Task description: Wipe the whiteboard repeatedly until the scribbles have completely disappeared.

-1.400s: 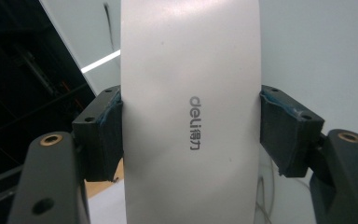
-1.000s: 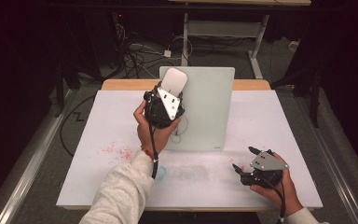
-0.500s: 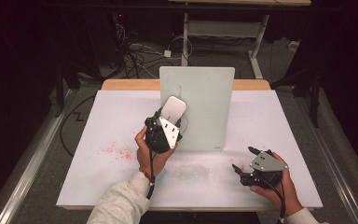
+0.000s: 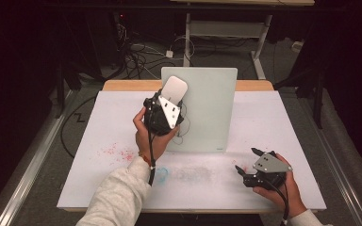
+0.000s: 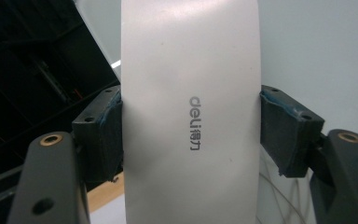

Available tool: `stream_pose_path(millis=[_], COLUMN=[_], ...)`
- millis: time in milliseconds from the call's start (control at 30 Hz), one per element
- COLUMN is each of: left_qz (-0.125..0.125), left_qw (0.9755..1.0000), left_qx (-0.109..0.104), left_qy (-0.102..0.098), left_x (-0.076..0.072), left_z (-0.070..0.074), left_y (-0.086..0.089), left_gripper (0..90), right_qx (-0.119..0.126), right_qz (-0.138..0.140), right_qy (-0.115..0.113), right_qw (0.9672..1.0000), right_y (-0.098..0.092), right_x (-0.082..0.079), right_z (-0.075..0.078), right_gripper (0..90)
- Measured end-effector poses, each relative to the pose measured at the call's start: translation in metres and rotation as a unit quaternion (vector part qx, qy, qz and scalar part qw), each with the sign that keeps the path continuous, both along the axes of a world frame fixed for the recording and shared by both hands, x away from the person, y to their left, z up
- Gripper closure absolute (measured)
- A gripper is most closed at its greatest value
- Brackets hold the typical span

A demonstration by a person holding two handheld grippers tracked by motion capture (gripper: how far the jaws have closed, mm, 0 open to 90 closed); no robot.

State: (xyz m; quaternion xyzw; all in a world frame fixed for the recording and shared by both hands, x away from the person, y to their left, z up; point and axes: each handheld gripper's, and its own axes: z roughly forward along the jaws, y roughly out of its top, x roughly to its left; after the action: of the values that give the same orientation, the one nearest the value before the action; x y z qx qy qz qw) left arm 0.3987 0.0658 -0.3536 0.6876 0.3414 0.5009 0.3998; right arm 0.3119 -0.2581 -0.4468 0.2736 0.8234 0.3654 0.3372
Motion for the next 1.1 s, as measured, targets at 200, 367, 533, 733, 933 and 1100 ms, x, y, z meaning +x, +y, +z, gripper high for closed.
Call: stream_pose_path(millis=[200, 367, 533, 733, 933, 1100], left_qz=[0.001, -0.002, -0.011, -0.018, -0.027, -0.032], left_qw=[1.0, 1.0, 0.9996, 0.9987, 0.9968, 0.9964], left_qx=[0.001, 0.003, 0.025, 0.047, 0.074, 0.076], left_qy=[-0.004, -0.004, 0.003, 0.008, 0.013, 0.019], left_x=[0.004, -0.001, -0.009, -0.017, -0.023, -0.023], left_z=[0.009, -0.005, -0.025, -0.046, -0.061, -0.06], left_y=[0.0, -0.004, -0.009, -0.013, -0.015, -0.013], left_gripper=[29.0, 29.0, 29.0, 29.0, 29.0, 29.0], right_qx=[0.001, 0.002, 0.0, -0.002, -0.003, -0.004], right_qz=[0.0, -0.001, 0.0, 0.002, 0.003, 0.002], right_qy=[0.001, 0.003, 0.002, 0.003, 0.001, 0.005], right_qw=[1.0, 1.0, 1.0, 1.0, 1.0, 1.0], right_y=[0.0, 0.001, 0.002, 0.002, 0.002, 0.003], right_x=[0.0, -0.001, -0.001, -0.001, -0.002, -0.002], right_z=[0.0, 0.0, 0.0, -0.001, 0.0, -0.001], right_gripper=[21.1, 21.1, 21.1, 21.1, 21.1, 21.1])
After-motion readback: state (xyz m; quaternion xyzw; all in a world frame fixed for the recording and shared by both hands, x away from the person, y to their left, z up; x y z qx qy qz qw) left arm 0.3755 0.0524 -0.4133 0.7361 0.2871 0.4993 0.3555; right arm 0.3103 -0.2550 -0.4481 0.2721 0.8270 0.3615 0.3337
